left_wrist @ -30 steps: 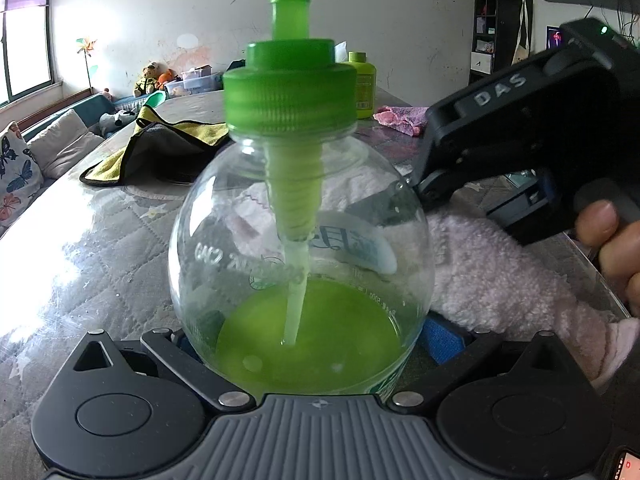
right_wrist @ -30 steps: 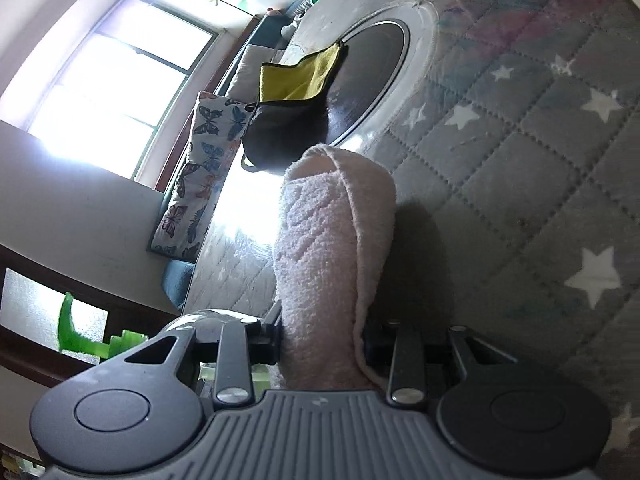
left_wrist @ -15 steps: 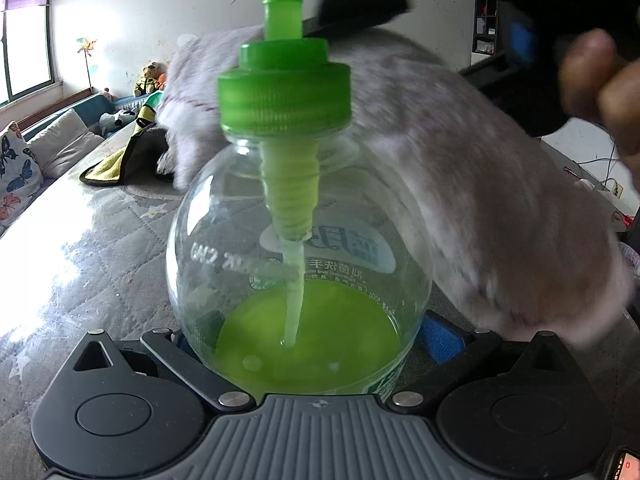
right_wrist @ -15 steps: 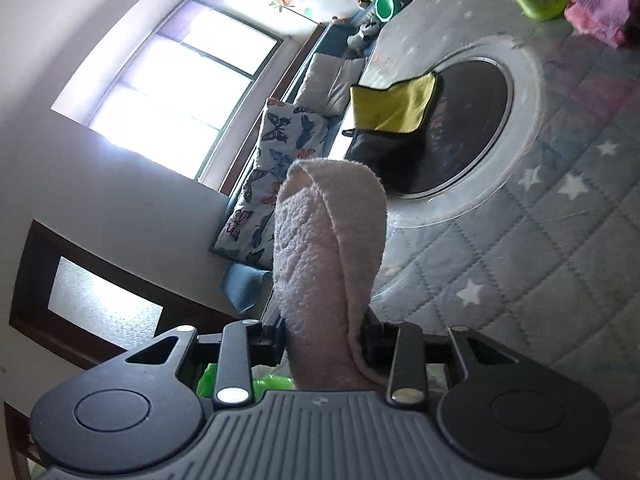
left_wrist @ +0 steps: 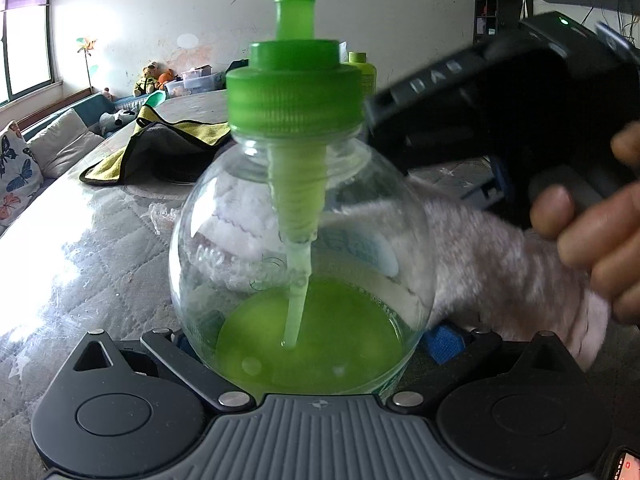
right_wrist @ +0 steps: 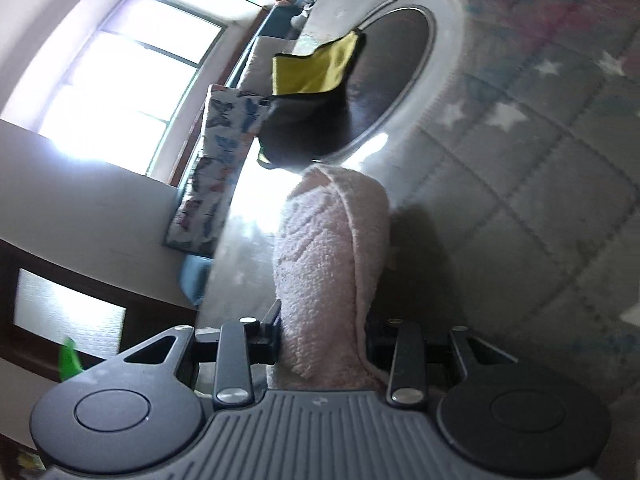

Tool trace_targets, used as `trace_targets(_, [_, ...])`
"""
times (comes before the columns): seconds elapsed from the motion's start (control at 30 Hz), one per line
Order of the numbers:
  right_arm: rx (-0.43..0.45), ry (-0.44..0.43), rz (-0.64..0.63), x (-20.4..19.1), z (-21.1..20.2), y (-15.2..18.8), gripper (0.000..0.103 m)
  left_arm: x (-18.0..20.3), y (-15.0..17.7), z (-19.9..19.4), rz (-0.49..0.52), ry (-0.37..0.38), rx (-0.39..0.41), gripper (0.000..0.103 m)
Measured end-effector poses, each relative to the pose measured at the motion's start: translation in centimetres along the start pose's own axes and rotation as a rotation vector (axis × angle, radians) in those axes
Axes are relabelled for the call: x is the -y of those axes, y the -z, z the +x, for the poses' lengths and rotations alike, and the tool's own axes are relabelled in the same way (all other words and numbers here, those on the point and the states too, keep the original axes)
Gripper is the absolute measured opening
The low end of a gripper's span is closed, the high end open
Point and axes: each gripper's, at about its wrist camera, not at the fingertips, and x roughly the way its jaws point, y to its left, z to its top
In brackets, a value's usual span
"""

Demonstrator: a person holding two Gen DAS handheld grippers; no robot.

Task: Clean container
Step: 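Rub the pink towel across the bottle body with the right tool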

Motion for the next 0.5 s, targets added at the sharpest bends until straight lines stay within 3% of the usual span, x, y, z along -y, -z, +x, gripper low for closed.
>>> trace_targets(0.27, [0.051,0.088,-0.098,-0.8,-1.5,1.6,0.035,0.5,0.1,-0.2,0.002,-0.002,0.0,0.103])
trace_targets(0.37, [0.066,0.049,-0.093,-1.2,-2.8,1.5,0.034,0.3,0.0,0.0,0.002,-0.002,0.0,0.103])
trace_targets(0.5, [0.084,-0.095,-0.061,-2.5,-4.5,0.4,0.034,0.2,0.1,0.2,0.002,-0.002,0.0,0.103])
